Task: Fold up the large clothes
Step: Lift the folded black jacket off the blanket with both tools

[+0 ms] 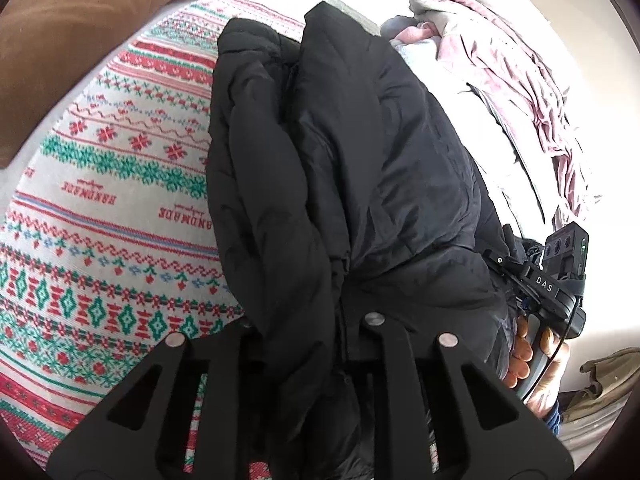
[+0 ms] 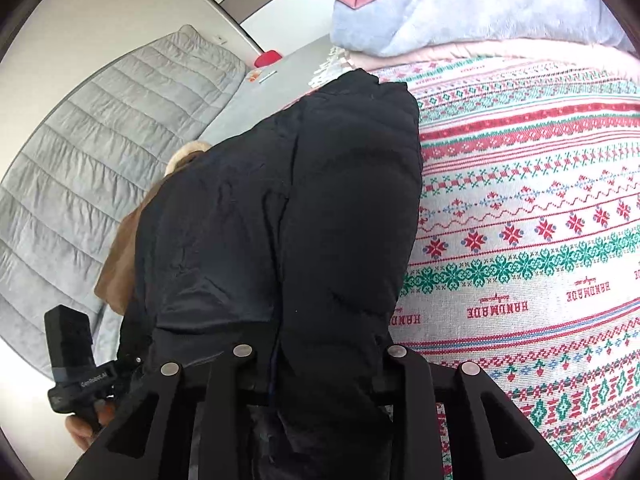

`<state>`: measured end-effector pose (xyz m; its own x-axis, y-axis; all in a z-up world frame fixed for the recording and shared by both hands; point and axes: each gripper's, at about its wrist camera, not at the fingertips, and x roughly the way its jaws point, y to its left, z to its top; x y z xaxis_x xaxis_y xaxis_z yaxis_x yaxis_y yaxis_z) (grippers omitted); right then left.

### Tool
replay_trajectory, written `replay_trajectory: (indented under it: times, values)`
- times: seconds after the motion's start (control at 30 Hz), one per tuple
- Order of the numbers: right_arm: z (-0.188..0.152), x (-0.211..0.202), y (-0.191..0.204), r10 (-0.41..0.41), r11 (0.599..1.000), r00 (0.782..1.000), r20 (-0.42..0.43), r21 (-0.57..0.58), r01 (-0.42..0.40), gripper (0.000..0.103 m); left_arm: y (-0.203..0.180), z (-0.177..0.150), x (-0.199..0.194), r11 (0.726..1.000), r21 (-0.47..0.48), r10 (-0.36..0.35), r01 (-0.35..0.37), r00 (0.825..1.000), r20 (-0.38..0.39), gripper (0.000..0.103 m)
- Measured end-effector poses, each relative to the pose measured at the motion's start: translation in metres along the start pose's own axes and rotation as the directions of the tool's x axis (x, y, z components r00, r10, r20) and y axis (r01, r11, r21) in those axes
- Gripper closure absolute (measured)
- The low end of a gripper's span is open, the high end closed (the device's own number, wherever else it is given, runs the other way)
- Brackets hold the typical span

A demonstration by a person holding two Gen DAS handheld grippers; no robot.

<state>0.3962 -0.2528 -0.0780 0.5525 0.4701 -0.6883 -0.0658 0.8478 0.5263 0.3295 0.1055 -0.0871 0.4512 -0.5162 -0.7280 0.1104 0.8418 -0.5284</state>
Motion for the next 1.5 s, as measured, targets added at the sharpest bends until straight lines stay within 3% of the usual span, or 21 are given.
replay_trajectory:
  times: [0.17,0.83,0.97,1.27,1.5]
  values:
    - [-0.005,-0.003,0.022,-0.054,0.995,0.998,0.038,-0.076,0.057,0.077,-0.005,0.001,-0.006,0.999,0.042,0.025,-0.027,0.999,0.036,0.085]
    - [-0.013,-0.045,0.029,-0.001,0.99,0.989,0.146,-0.137,0.021,0.08,-0.012,-0.001,-0.047,0.991,0.134,0.009,-0.028,0.99,0.138,0.087]
    - [-0.013,-0.05,0.027,0.004,0.989,0.989,0.151,-0.145,0.018,0.08,-0.019,-0.004,-0.053,0.983,0.172,0.032,-0.06,0.986,0.164,0.087]
    - [-0.016,-0.058,0.017,-0.03,0.993,0.986,0.166,-0.112,0.049,0.08,-0.037,0.0,-0.037,0.977,0.194,0.056,-0.087,0.986,0.157,0.087]
    - [-0.022,-0.081,-0.011,-0.106,0.992,0.973,0.207,-0.051,0.119,0.08,-0.081,-0.004,-0.012,0.955,0.26,0.103,-0.141,0.983,0.155,0.088]
